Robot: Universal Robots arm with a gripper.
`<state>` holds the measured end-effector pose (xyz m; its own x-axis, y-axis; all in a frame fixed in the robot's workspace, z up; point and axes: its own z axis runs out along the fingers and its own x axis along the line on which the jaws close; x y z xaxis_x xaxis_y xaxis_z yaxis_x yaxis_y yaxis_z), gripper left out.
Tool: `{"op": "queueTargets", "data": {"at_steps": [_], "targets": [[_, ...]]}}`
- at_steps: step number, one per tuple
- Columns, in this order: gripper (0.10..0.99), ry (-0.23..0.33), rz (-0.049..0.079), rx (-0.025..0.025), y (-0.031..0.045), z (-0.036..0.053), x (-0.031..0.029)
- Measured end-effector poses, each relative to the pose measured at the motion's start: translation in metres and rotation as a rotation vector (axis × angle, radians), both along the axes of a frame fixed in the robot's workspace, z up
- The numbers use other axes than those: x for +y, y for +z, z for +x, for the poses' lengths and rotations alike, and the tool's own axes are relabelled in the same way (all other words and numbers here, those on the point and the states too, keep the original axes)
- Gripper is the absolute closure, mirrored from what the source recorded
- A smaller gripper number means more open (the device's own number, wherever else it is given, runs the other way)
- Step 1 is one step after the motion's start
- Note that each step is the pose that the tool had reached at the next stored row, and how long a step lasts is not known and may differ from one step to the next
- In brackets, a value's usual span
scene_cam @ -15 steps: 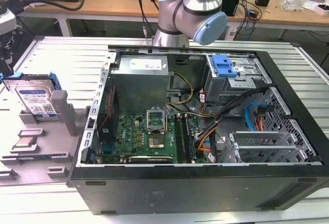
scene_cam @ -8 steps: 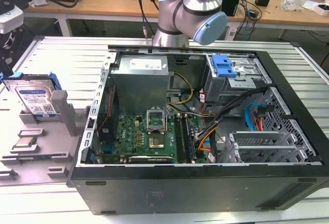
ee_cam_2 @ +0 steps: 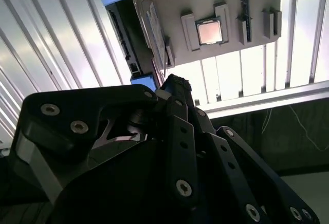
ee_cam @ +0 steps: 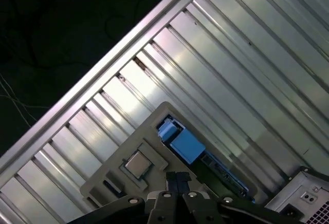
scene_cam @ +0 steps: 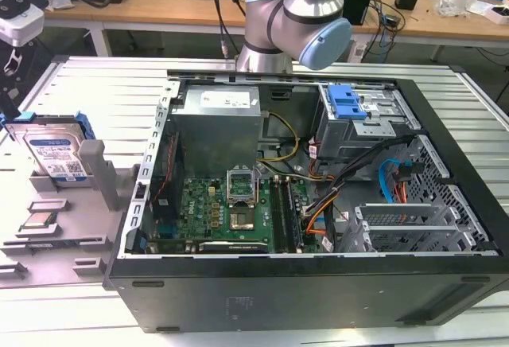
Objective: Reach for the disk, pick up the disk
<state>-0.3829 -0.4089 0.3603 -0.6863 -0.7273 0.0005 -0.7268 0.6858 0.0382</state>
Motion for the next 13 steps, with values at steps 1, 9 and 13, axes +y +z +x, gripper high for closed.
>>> {"op": "queueTargets", "data": {"at_steps": [1,9,13], "targets": [[0.980,0.016,0.000,0.0000,0.0000,0.0000,0.0000],[0.980,0.152,0.000,0.0000,0.0000,0.0000,0.0000],[0.980,0.214,0.000,0.0000,0.0000,0.0000,0.0000]]}}
